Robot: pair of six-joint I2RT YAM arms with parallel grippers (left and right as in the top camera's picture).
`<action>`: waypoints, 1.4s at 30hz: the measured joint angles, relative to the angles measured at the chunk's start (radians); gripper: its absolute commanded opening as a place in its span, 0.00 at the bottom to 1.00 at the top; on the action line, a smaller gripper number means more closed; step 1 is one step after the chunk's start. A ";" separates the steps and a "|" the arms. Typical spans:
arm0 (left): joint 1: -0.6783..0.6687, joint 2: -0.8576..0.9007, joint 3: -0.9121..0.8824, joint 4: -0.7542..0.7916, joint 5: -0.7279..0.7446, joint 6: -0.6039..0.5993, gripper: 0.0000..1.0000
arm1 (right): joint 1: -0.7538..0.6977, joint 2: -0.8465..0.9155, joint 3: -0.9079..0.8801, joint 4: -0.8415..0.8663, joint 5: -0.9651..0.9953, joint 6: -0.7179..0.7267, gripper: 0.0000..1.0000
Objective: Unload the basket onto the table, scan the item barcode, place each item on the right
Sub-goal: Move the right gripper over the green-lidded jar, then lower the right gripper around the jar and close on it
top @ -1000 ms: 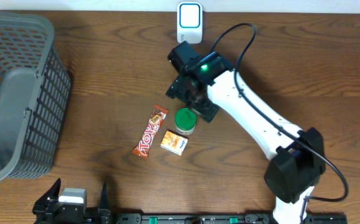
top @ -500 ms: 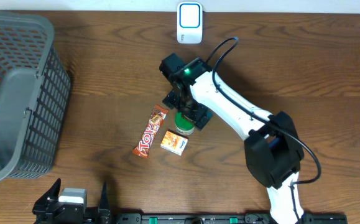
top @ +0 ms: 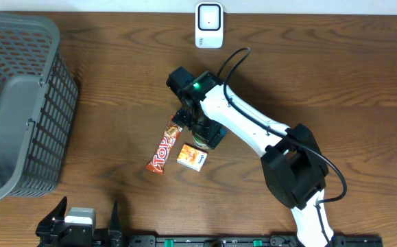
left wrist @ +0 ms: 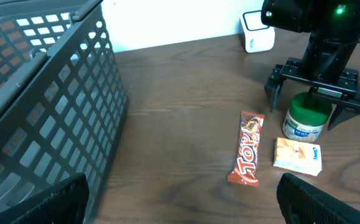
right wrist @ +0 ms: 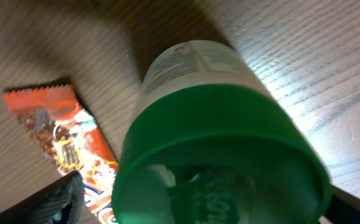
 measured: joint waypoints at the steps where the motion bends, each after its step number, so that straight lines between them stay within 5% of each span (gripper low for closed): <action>1: 0.000 0.000 0.000 0.000 0.000 0.000 0.96 | 0.000 0.000 -0.008 0.002 0.000 0.000 0.88; 13: 0.000 0.000 0.000 0.000 0.000 0.000 0.96 | 0.000 0.001 -0.136 0.067 -0.012 -0.022 0.64; 21: 0.000 0.000 0.000 0.000 0.000 0.000 0.96 | -0.009 0.001 -0.136 0.064 0.016 -0.244 0.57; 33: 0.000 0.000 0.000 0.000 0.000 0.000 0.96 | -0.074 0.001 -0.135 -0.064 0.162 -0.884 0.61; 39: 0.000 0.000 0.000 0.000 0.000 0.000 0.96 | -0.072 0.001 -0.138 -0.097 0.212 -1.067 0.89; 42: 0.000 0.000 0.000 0.000 0.000 0.000 0.96 | -0.067 0.001 -0.138 -0.096 0.219 -1.101 0.90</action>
